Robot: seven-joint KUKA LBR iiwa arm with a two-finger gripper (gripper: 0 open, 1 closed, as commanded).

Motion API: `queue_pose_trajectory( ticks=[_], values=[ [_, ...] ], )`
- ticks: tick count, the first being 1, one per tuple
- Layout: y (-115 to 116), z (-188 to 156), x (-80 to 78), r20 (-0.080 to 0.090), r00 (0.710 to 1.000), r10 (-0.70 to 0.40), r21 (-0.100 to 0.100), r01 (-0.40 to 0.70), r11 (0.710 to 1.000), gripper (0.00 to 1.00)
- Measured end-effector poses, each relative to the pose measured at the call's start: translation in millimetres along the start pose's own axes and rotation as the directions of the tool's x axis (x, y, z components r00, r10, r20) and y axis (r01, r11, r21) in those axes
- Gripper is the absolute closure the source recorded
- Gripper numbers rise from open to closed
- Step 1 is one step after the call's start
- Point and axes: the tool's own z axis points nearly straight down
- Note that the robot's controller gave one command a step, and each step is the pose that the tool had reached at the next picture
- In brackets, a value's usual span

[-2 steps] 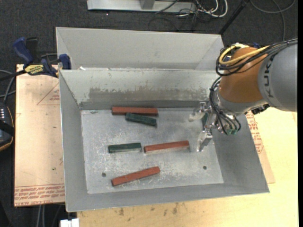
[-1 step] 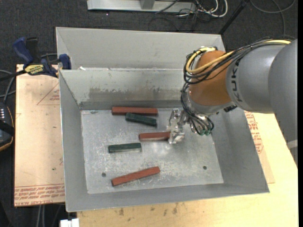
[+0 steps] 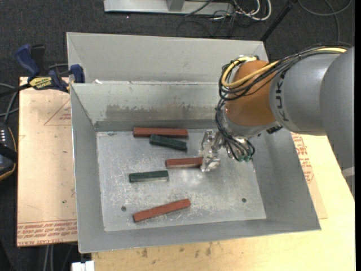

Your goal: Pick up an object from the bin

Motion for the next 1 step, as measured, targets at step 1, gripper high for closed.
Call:
queue_pose_trajectory(
  ticks=[1],
  values=[
    [-18.3, -163.5, 3.0, -0.015, 1.0, 0.016, 0.0, -0.016, 1.0, 1.0]
  ],
)
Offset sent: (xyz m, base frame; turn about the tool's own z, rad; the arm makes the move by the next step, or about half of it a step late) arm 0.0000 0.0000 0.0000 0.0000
